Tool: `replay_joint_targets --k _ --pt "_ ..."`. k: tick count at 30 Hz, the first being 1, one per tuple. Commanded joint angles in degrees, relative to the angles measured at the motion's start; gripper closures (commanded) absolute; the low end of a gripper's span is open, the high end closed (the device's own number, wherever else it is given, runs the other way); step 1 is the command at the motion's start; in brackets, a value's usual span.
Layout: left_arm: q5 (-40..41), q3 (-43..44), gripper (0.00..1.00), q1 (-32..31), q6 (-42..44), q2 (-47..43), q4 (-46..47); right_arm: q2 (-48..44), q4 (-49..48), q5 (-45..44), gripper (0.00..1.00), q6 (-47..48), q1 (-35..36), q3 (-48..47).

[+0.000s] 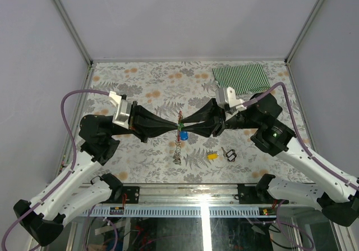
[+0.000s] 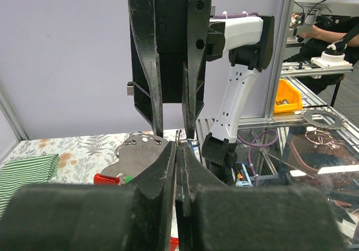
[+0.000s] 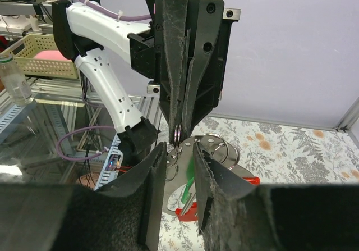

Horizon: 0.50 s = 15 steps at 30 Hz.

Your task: Put the keys on the keyring

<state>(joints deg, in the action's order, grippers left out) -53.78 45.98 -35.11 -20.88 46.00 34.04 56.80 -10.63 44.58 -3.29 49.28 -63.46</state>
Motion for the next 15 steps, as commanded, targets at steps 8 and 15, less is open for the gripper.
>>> replay_joint_targets --k 8,15 --pt "1.5 2.45 1.0 -0.18 1.21 -0.95 1.35 1.4 -4.31 2.6 0.72 -1.71 -0.18 -1.1" --pt "1.94 2.63 1.0 -0.22 1.45 -0.81 1.31 1.55 -4.31 2.91 0.79 -1.68 -0.2 -0.53"
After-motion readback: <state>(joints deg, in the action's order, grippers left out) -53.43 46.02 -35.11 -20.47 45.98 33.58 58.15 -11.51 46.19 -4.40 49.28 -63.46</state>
